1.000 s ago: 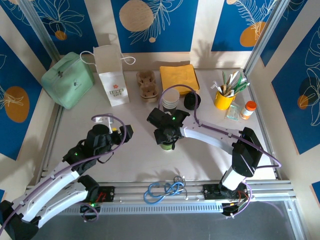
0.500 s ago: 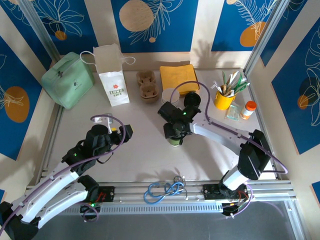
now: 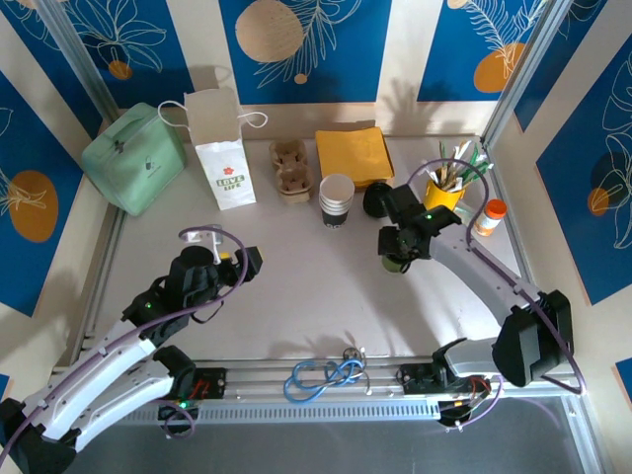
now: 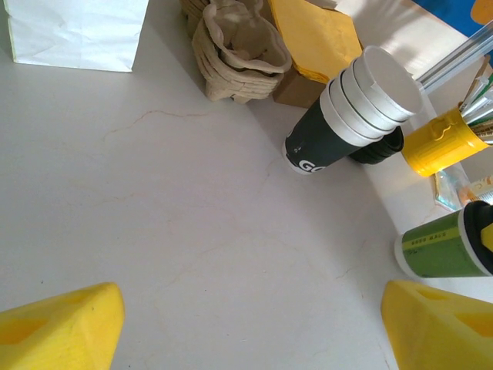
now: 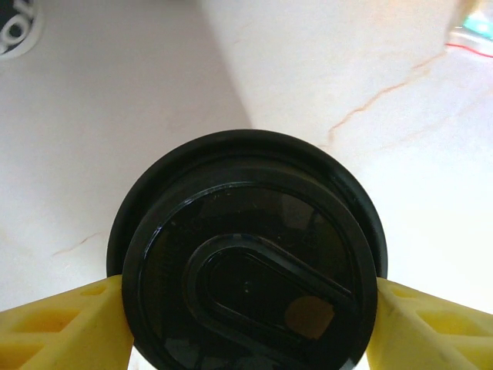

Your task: Pack the takeout coffee

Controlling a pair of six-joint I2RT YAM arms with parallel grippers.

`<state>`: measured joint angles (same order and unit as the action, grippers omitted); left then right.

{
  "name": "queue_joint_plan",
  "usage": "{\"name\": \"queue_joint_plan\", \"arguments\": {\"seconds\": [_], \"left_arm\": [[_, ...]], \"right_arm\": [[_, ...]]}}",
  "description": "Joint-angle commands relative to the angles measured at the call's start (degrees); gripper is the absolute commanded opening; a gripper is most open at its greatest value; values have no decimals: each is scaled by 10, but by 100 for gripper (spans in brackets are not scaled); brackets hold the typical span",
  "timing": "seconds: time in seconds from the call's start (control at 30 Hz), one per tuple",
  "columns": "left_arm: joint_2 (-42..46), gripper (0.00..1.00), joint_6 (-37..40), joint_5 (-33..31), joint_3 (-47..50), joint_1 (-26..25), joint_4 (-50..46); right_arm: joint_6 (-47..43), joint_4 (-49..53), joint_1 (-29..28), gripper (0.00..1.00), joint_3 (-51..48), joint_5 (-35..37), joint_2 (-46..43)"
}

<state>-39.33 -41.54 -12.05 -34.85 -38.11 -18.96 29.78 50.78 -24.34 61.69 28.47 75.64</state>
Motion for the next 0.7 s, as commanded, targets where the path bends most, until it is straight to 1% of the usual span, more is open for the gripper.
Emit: {"name": "queue_joint_plan", "arguments": {"seconds": [0.0, 0.23, 0.57, 0.67], "left_arm": [[1, 86, 1, 10, 4, 7, 5], [3, 86, -3, 13, 9, 8, 8], [1, 86, 3, 14, 11, 9, 11], [2, 86, 4, 14, 10, 10, 10]], "right_arm": [[-18, -29, 30, 71, -2, -13, -17], [-18, -15, 126, 71, 41, -25, 36], [-33, -13, 209, 71, 95, -10, 88], [-44, -15, 233, 71, 104, -41, 101]]}}
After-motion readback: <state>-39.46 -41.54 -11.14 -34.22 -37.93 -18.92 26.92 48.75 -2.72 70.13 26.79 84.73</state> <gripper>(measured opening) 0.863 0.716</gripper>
